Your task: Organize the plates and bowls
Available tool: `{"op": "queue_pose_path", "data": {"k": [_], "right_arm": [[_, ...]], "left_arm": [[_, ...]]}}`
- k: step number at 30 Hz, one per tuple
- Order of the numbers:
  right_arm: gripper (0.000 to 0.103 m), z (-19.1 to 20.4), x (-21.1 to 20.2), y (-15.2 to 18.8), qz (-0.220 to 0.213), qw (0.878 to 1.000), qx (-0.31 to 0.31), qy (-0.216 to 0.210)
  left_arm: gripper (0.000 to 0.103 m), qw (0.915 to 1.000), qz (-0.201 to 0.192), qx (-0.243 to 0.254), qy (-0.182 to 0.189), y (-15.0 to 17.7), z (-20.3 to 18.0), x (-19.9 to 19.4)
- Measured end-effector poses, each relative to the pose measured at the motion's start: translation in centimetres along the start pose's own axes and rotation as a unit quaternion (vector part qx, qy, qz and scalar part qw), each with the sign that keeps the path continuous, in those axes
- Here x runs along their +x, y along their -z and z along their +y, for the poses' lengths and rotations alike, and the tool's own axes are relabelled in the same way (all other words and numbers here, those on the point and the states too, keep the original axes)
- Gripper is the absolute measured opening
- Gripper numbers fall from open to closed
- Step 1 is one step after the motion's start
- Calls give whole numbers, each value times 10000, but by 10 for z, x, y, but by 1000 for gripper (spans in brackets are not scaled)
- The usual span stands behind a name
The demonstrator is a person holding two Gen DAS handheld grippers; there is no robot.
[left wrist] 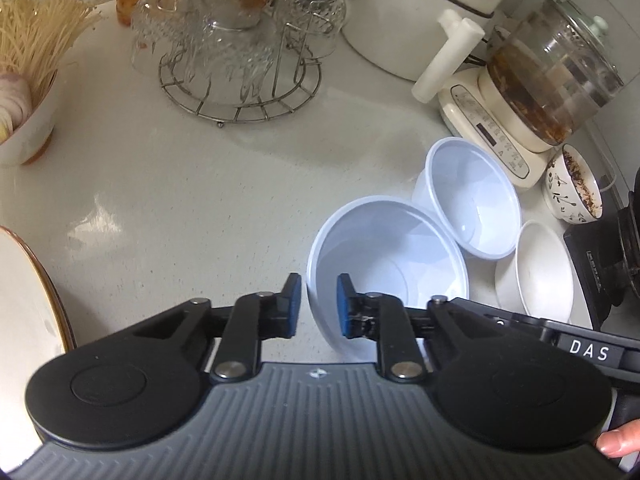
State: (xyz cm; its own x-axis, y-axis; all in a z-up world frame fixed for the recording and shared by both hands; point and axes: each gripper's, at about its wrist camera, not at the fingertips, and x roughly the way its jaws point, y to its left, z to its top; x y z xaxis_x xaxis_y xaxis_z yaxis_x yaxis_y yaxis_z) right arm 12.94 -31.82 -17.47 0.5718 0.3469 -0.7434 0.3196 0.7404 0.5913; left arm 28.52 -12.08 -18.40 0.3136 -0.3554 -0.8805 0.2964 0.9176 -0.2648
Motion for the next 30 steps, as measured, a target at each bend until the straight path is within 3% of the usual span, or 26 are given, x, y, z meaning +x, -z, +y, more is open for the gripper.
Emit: {"op": "queue_pose_path", "data": {"k": [7,20,30], "right_arm": [[15,1,5,-4,37,10000,-57,-27],[15,37,19,-24,30,9971,-692,-314],[15,66,53,-24,301,9913,-1241,-318]], "left_arm": [[9,9998,-83,-173,48,-1,8,-1],[10,9970,-503,-563,-140,-8,29,-33],[10,9931,-427,-1000,-435,-3,65,-33]]}}
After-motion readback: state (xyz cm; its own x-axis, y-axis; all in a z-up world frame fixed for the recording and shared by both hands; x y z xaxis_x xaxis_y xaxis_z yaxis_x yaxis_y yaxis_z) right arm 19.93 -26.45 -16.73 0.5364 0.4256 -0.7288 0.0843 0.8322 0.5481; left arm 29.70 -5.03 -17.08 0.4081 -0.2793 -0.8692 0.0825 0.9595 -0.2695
